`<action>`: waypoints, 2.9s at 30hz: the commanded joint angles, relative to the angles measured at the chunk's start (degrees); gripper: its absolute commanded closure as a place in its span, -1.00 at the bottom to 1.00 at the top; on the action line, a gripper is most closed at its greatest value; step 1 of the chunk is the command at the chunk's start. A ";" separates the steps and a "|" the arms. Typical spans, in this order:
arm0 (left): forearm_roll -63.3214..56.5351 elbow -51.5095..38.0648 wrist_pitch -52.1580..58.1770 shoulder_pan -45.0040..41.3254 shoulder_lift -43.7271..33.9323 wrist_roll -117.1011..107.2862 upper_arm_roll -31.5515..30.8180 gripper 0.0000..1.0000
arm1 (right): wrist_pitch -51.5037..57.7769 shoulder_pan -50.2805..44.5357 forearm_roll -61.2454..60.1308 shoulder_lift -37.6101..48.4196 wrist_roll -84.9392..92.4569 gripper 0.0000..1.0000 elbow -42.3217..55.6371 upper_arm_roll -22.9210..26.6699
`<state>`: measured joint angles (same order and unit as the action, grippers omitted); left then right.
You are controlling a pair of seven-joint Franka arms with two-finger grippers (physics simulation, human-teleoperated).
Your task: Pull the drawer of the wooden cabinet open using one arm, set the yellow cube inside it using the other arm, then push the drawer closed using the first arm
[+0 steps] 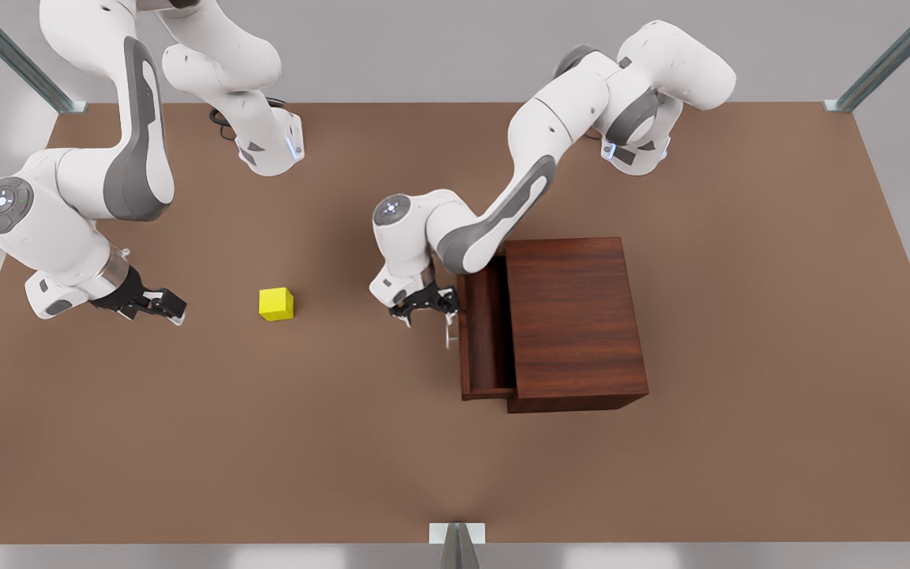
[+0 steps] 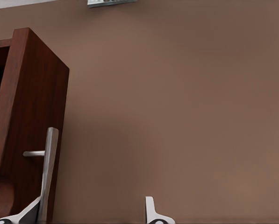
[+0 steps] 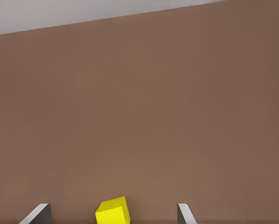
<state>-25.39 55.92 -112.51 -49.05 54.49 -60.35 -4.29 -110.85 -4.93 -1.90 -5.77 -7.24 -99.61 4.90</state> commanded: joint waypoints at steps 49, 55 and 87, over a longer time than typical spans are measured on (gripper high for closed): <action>28.02 27.84 26.20 49.05 -40.78 59.82 -2.39 -1.00 | -41.47 -5.71 -1.62 -1.17 -93.75 -1.00 -40.31 -2.00; 27.76 27.40 26.20 49.23 -40.78 60.26 -2.39 -1.00 | -42.78 -6.41 -1.53 -4.16 -93.66 -1.00 -40.40 -2.35; 26.88 28.72 26.20 49.40 -40.78 60.44 -2.04 -1.00 | -52.01 -6.06 0.84 -11.02 -93.75 -1.00 -42.60 -2.44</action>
<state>1.52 84.66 -86.33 0.35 13.77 -0.92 -6.31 -162.50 -10.99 -1.34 -16.79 -99.21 -142.23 2.46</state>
